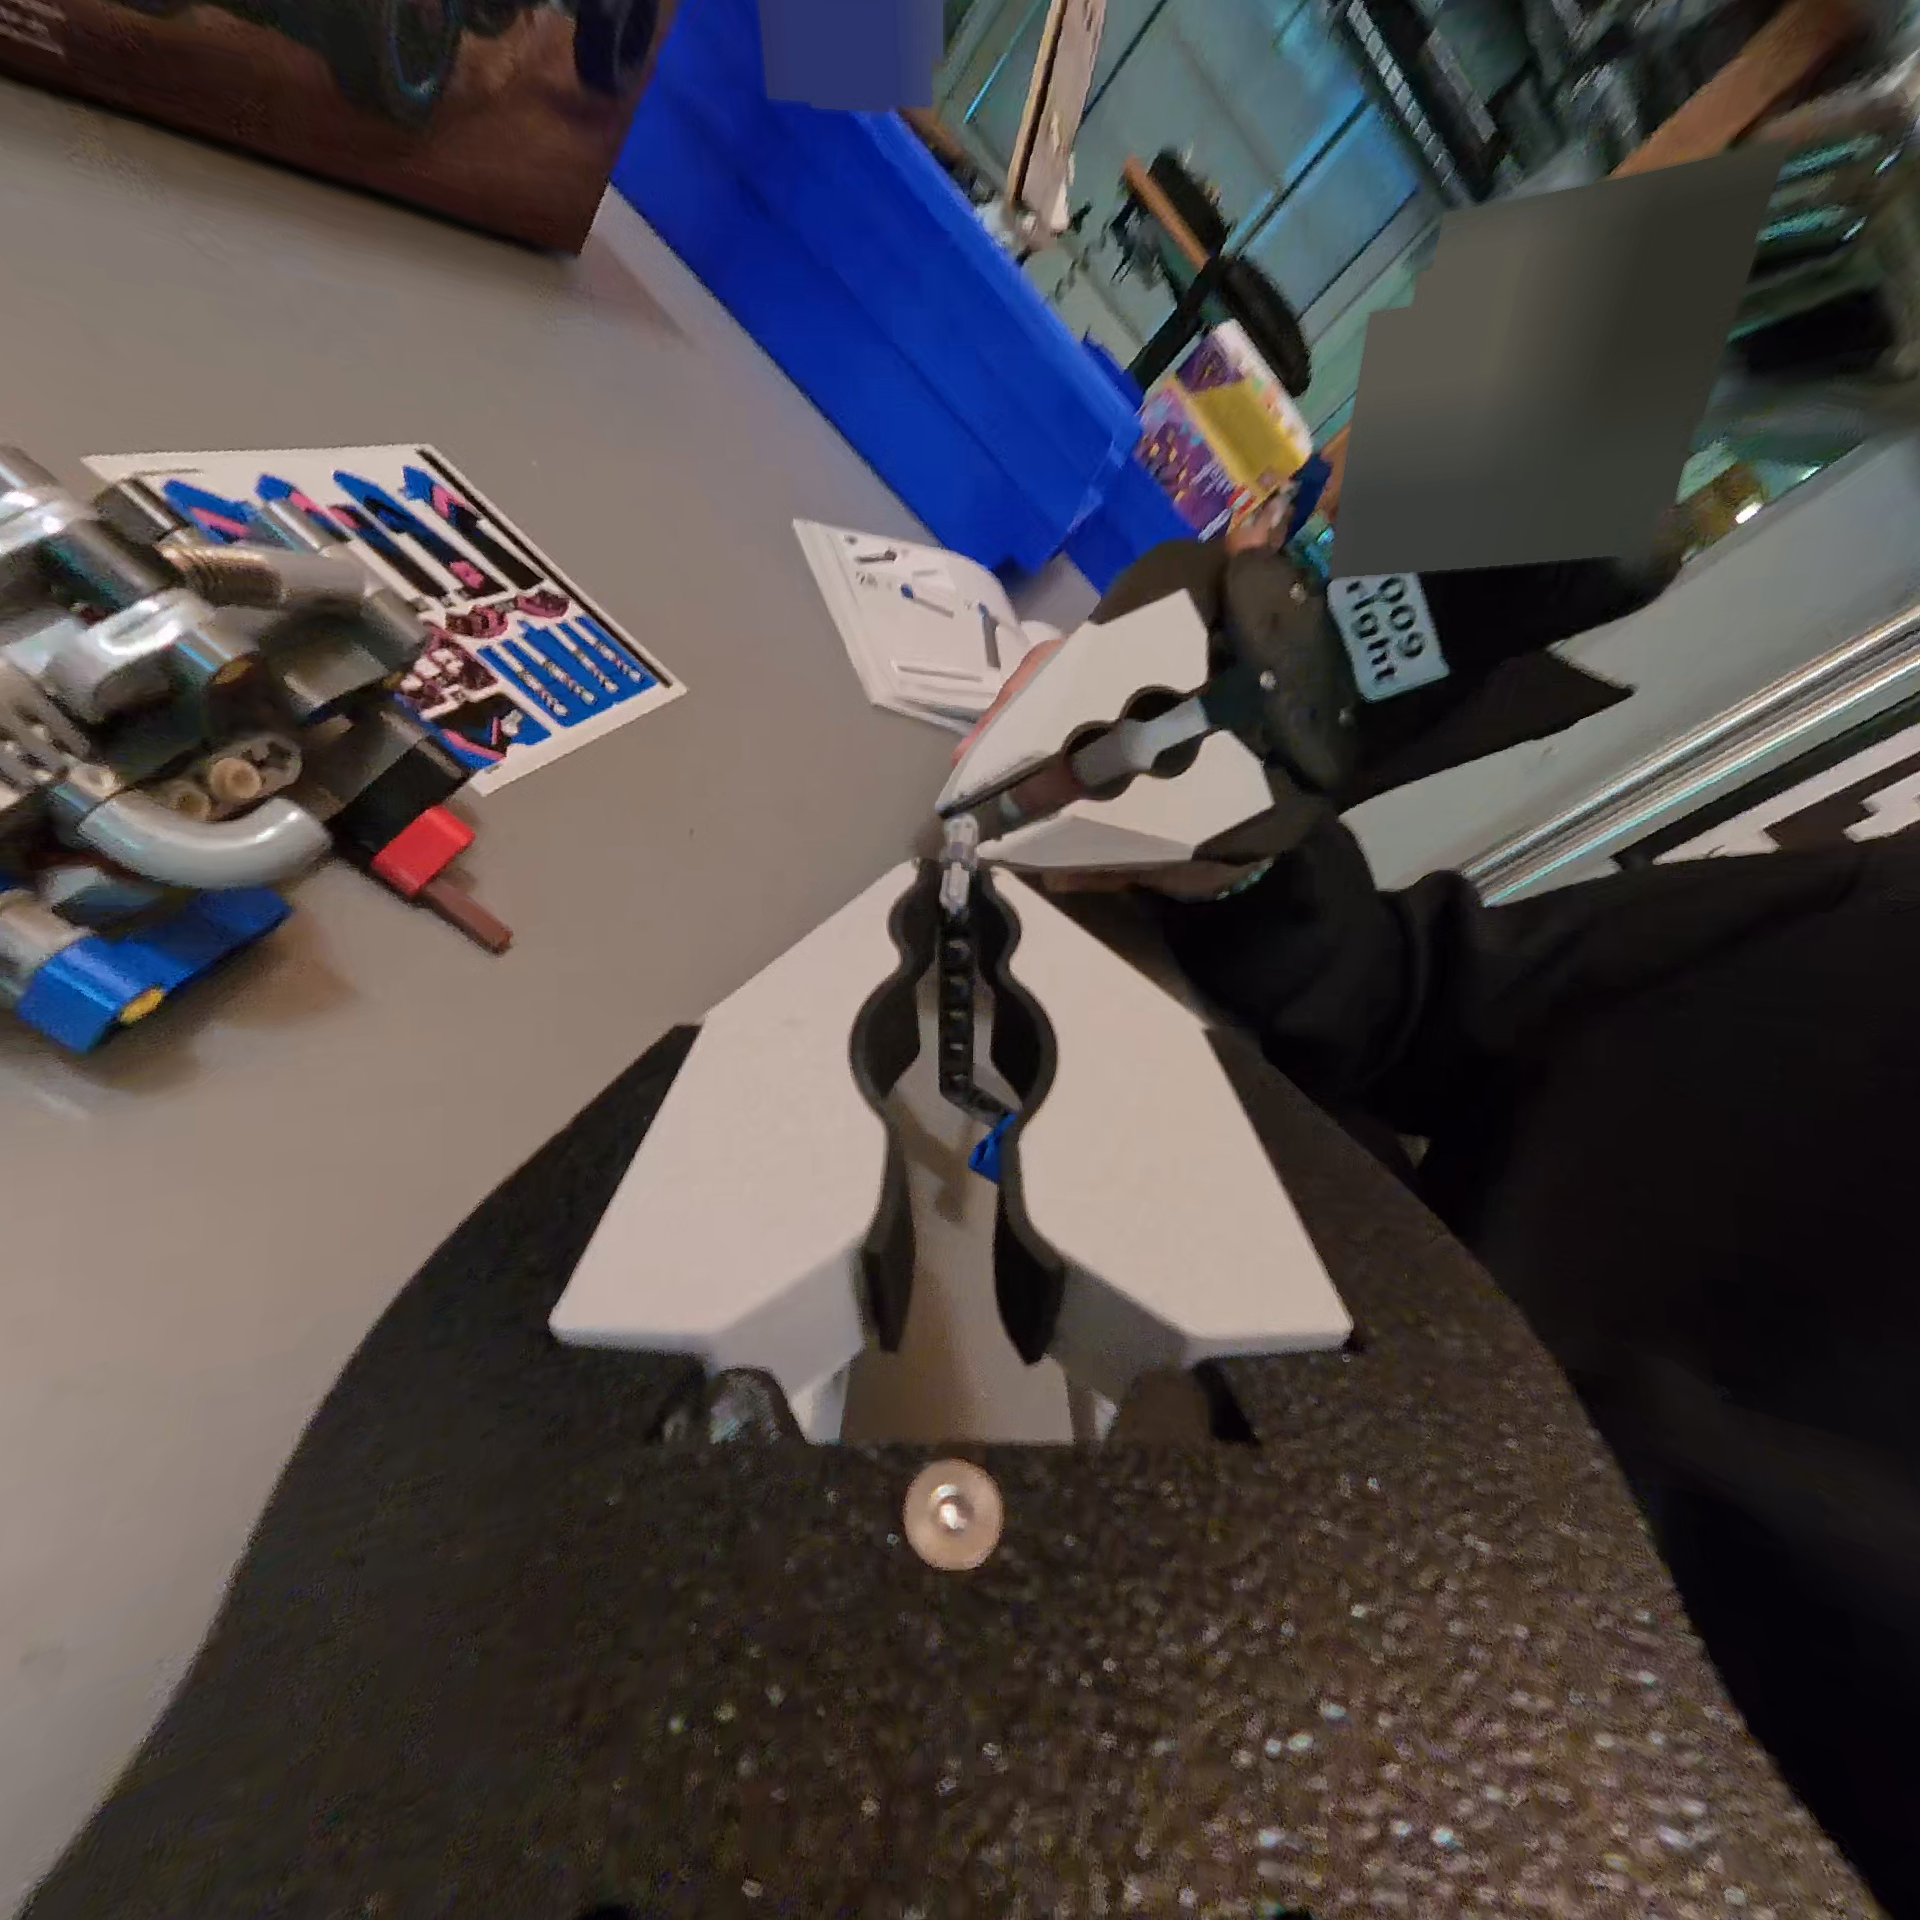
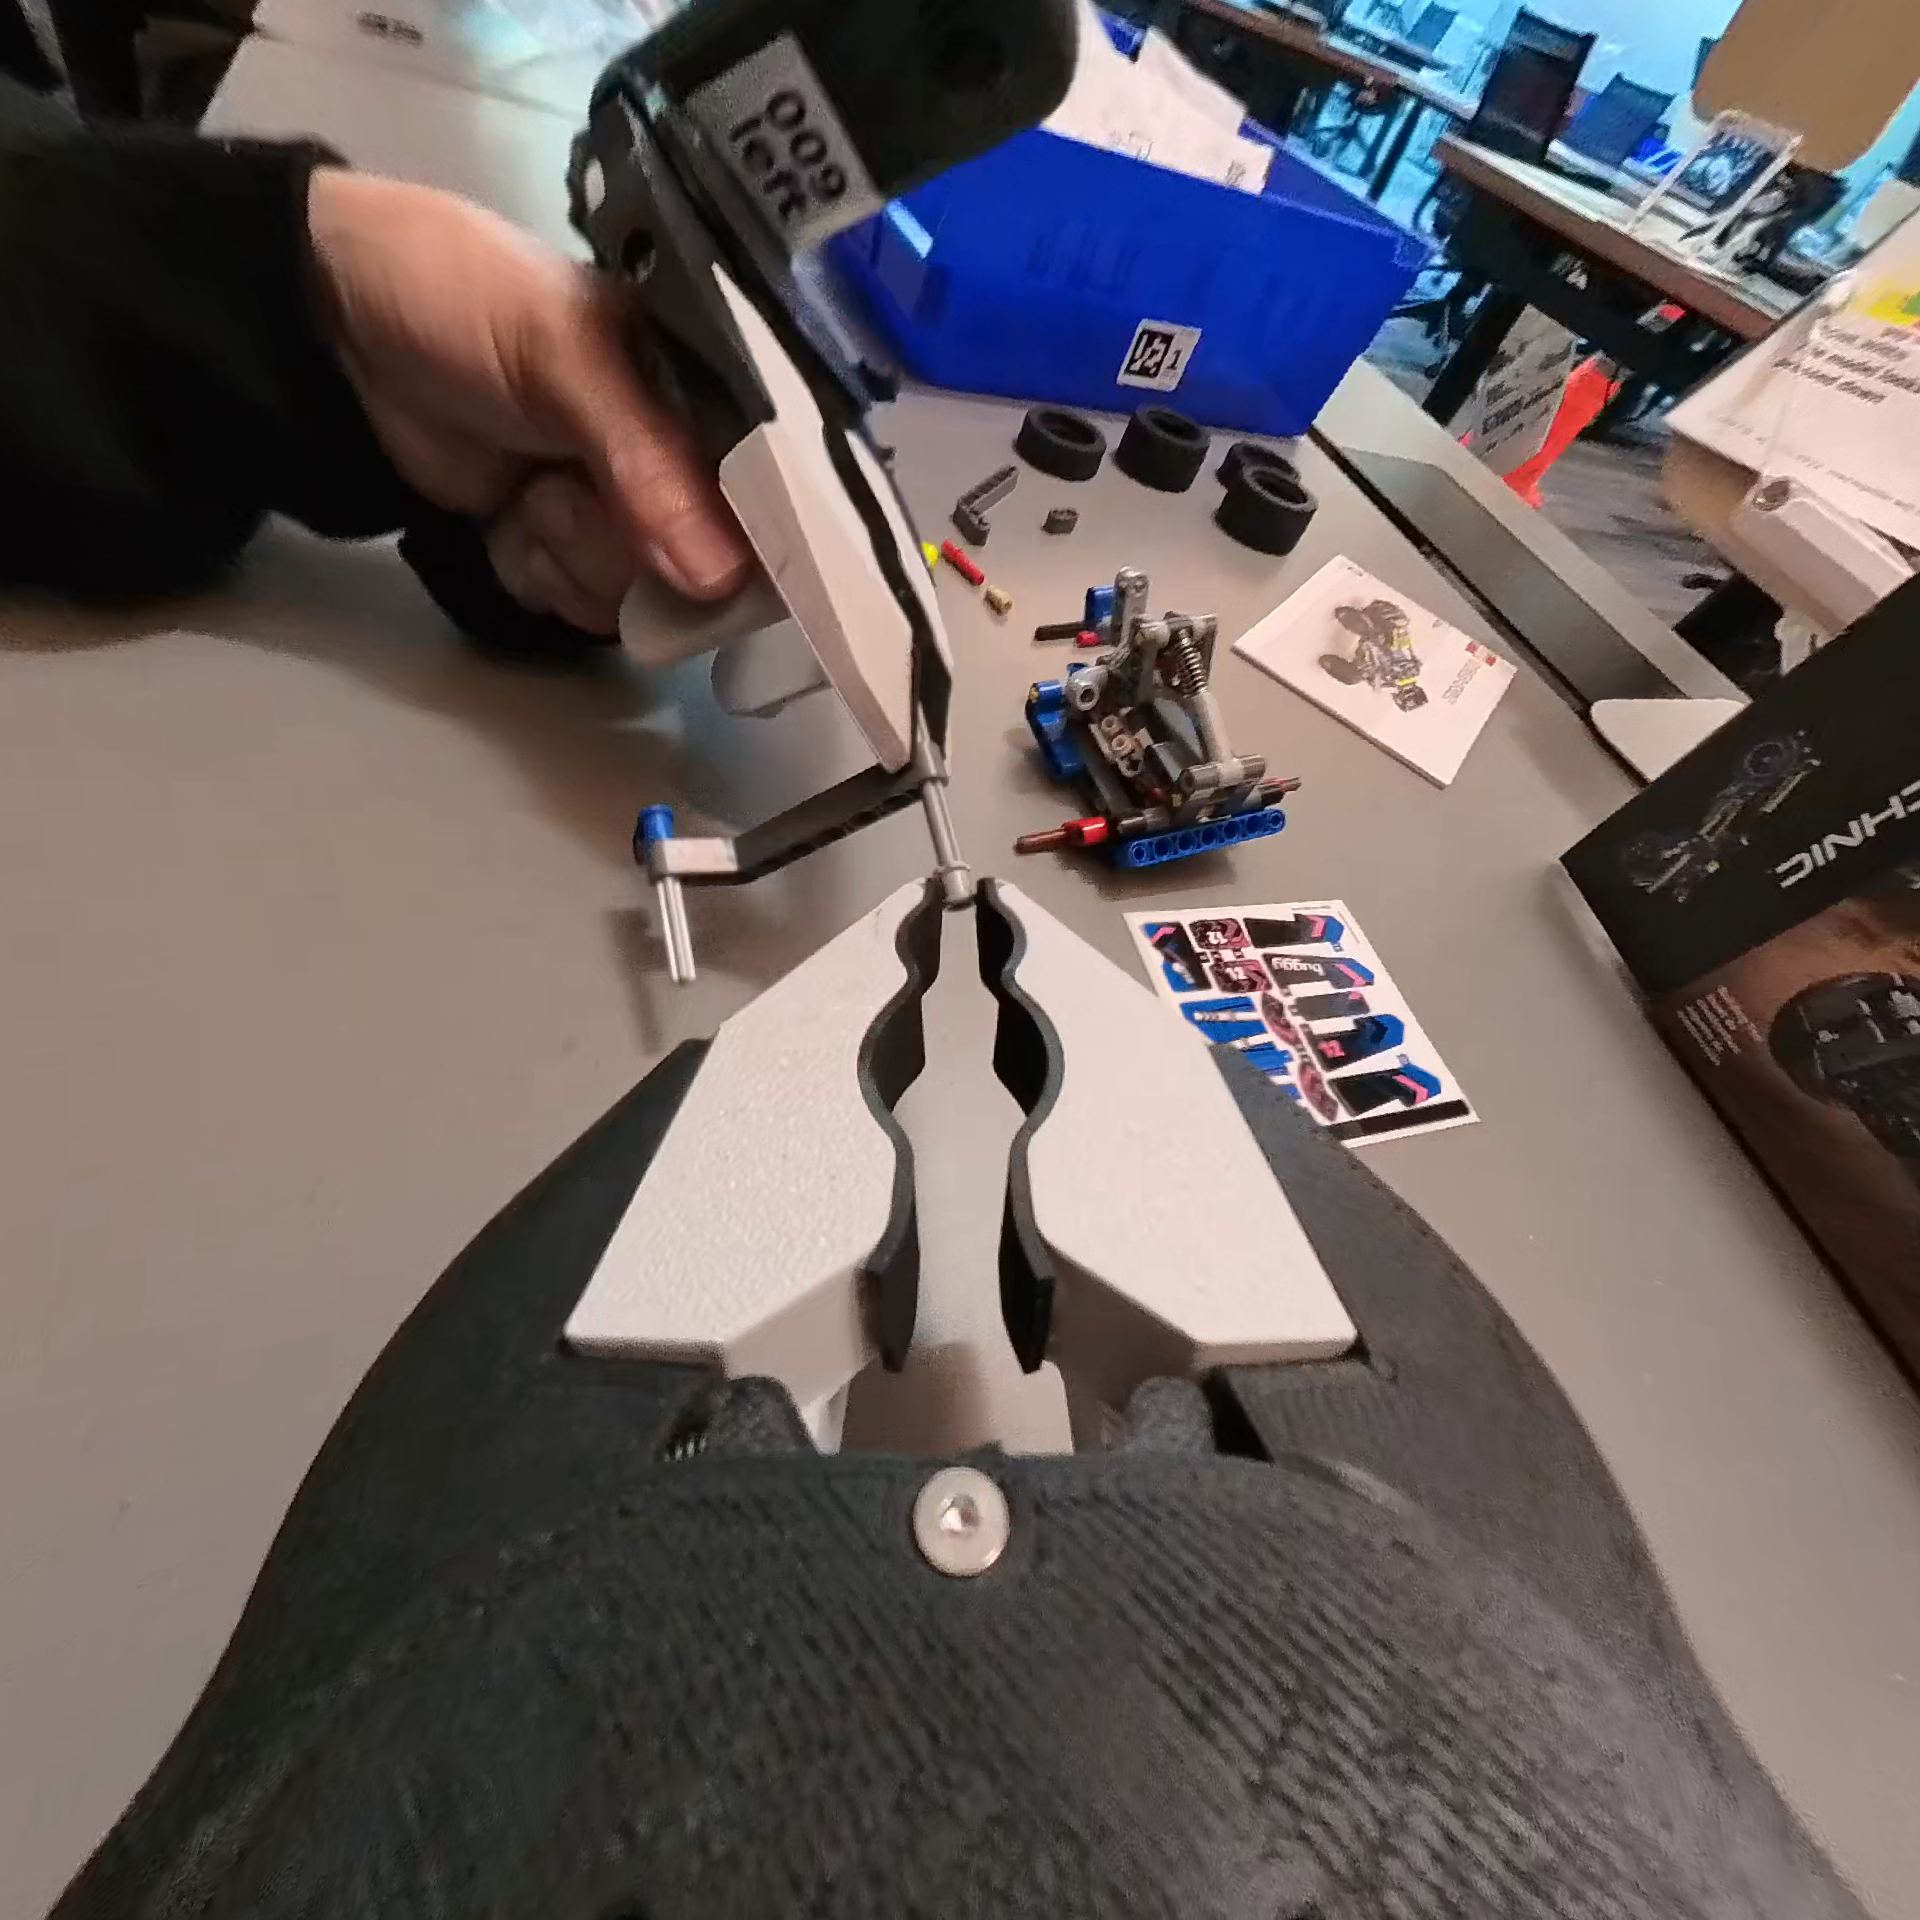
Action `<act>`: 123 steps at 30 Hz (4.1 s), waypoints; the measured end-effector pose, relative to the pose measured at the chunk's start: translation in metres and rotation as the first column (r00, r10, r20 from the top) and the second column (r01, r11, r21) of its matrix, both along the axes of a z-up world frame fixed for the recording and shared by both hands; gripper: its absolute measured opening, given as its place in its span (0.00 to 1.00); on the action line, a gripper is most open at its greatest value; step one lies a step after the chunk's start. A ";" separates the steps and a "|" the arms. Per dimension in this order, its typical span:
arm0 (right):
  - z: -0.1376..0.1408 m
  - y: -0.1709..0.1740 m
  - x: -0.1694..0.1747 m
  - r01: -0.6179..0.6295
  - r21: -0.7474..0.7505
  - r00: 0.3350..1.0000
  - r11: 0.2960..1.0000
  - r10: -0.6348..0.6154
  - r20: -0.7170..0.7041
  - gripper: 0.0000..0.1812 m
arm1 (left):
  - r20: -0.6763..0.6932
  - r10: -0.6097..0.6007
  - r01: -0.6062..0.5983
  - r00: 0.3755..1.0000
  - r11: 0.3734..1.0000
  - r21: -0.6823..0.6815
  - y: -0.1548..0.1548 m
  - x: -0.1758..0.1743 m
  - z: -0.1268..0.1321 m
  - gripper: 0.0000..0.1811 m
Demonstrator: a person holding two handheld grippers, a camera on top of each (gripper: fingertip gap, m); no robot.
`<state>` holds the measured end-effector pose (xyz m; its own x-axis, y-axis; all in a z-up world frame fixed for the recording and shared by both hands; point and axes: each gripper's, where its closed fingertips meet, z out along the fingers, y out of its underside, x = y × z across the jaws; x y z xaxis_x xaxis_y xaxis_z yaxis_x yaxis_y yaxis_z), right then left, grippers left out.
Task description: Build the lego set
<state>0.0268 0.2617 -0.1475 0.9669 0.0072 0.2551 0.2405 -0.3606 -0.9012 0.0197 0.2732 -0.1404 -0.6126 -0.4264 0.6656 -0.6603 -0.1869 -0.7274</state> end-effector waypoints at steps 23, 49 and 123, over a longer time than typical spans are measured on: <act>0.001 0.000 -0.005 0.040 -0.145 0.746 0.989 0.067 0.662 0.02 | -0.070 -0.044 0.050 0.997 0.996 0.077 -0.002 -0.010 -0.011 0.02; 0.042 -0.010 -0.019 -0.188 0.276 0.934 0.943 0.258 -0.247 0.03 | 0.406 -0.109 0.017 0.908 0.974 0.224 -0.011 -0.017 0.037 0.02; 0.005 0.000 -0.030 -0.295 0.035 0.956 0.955 0.295 0.009 0.05 | 0.522 -0.286 0.008 0.803 0.882 0.471 -0.009 -0.024 0.003 0.01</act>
